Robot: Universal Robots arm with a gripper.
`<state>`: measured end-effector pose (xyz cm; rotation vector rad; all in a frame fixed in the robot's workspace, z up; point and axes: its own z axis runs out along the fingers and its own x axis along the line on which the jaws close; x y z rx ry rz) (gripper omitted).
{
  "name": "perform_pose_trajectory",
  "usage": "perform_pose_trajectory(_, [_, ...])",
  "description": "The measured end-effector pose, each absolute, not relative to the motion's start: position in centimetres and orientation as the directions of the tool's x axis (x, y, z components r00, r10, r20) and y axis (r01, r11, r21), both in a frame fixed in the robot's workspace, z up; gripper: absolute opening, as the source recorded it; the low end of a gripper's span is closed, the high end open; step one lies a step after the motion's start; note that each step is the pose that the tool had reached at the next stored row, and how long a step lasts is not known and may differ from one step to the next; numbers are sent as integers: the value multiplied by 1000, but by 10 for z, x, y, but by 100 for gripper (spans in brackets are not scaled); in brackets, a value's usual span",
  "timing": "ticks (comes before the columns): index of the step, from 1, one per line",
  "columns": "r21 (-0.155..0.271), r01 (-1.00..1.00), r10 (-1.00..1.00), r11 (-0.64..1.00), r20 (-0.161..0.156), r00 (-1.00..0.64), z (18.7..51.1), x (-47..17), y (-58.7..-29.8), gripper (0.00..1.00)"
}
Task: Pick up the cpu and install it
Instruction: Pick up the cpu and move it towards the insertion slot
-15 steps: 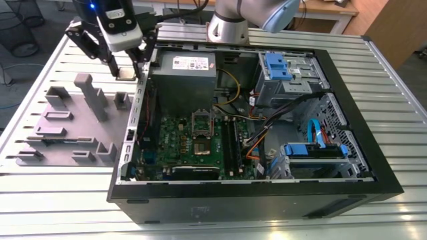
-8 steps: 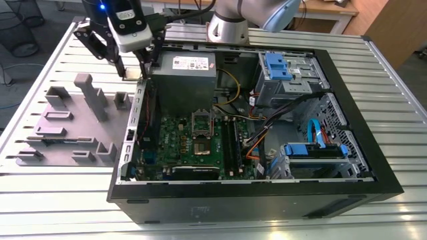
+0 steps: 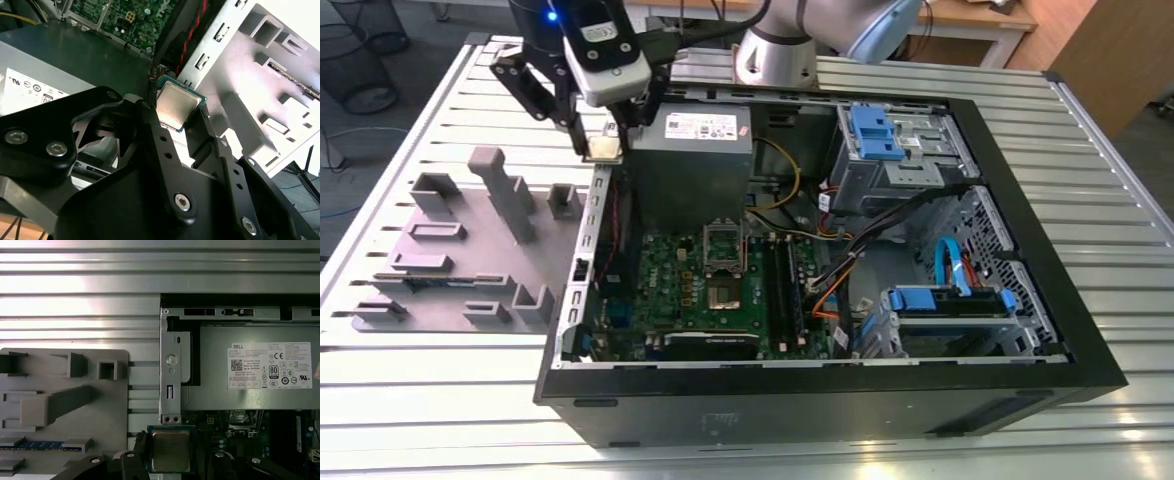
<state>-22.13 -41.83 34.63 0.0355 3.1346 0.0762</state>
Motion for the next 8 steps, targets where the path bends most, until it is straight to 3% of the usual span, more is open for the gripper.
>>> perform_pose_trajectory(8, [49,22,23,999,-5,-1000,346,-203,-418,47])
